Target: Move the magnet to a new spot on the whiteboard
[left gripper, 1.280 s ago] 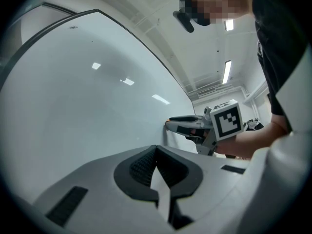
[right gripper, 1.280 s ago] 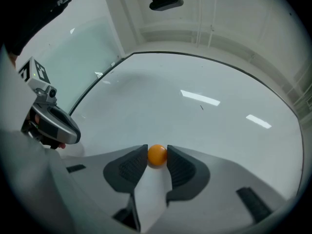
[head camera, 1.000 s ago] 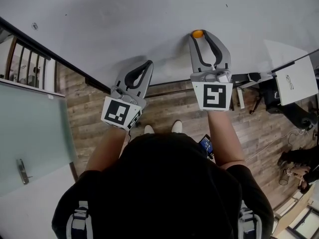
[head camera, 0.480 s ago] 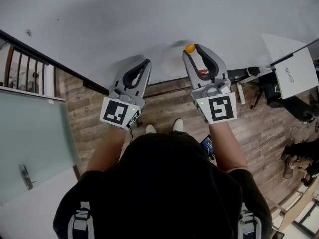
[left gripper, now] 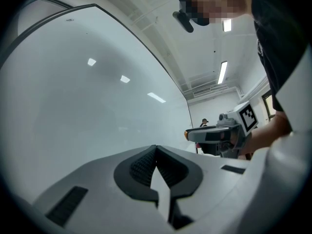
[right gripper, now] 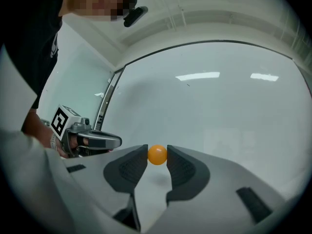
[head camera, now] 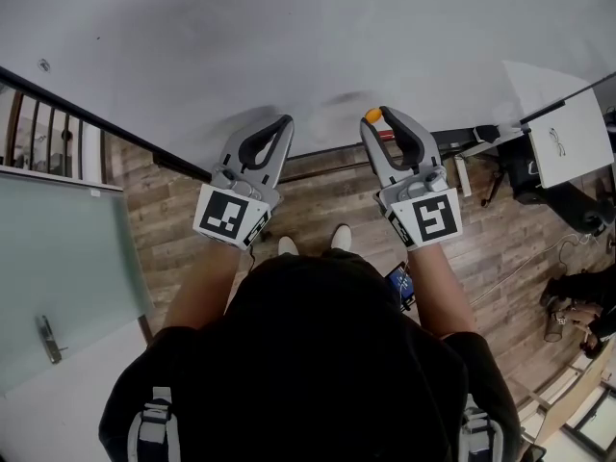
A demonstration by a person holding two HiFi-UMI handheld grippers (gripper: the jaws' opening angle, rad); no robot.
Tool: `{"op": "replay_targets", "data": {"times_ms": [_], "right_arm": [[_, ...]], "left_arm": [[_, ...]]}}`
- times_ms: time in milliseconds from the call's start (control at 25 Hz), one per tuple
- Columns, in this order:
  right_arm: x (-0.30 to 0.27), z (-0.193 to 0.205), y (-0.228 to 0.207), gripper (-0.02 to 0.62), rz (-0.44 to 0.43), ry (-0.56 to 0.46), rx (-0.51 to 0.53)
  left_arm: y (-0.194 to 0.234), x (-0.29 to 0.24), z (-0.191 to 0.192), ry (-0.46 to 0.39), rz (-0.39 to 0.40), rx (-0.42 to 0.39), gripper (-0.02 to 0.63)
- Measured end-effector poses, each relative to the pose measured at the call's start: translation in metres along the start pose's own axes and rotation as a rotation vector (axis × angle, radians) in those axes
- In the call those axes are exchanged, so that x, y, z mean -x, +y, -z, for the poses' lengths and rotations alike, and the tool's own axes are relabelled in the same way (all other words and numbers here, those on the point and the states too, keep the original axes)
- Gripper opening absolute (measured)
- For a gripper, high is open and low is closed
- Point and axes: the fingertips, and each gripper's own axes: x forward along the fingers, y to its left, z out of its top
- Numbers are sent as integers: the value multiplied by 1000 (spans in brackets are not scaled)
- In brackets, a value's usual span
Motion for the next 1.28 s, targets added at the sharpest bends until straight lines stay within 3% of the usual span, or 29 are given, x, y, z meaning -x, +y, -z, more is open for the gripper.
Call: {"op": "replay_targets", "data": {"times_ms": [280,1280], "right_arm": [[9,24,-3,120,-39,22,-95],[9,33,8,120,-98,9,-132]], "left_arm": [[-6,1,7,19,8,1,2],[-19,-4,18,36,5,11,2]]}}
